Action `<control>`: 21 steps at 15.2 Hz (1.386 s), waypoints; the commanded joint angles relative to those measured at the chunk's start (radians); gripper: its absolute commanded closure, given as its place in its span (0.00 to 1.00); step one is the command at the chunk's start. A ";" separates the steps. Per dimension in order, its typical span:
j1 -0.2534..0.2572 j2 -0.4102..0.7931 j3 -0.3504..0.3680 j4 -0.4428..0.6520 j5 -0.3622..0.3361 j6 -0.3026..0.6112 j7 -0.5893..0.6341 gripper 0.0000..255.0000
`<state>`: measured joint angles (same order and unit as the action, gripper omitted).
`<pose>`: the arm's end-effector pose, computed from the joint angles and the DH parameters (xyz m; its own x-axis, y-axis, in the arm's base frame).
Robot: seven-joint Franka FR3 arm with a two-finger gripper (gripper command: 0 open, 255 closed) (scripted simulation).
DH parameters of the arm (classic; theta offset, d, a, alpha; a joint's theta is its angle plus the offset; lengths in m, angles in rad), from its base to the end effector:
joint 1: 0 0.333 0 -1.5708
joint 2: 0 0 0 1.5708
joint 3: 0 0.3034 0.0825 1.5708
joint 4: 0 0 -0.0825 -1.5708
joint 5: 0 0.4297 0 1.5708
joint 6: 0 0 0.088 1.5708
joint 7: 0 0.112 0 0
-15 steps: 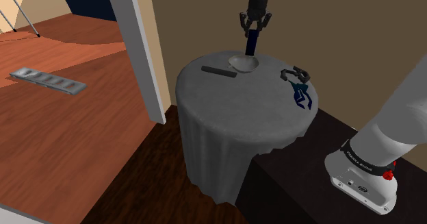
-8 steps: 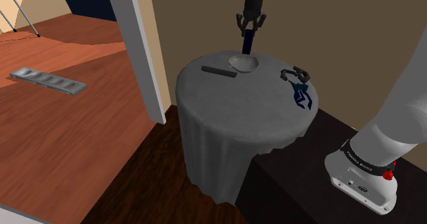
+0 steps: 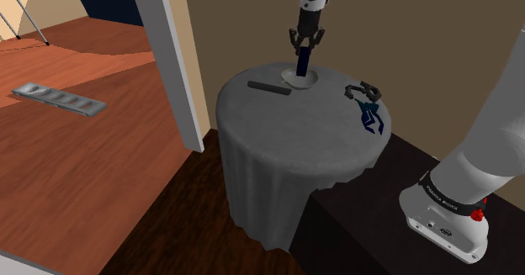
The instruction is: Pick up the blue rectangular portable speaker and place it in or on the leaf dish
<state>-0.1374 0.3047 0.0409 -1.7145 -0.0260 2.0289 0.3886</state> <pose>0.6783 -0.0691 0.3747 0.8889 -0.4578 0.0134 -0.4580 -0.8890 0.0066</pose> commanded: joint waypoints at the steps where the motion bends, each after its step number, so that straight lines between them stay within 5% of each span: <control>1: 0.000 0.009 0.000 -0.013 -0.001 0.022 0.000 1.00; 13: 0.000 0.027 -0.001 -0.039 -0.002 0.067 0.001 1.00; 14: 0.000 0.027 -0.001 -0.039 -0.002 0.067 0.001 0.00; 21: 0.000 0.003 0.000 -0.004 0.000 0.008 0.000 0.00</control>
<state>-0.1361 0.3164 0.0412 -1.7338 -0.0271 2.0613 0.3914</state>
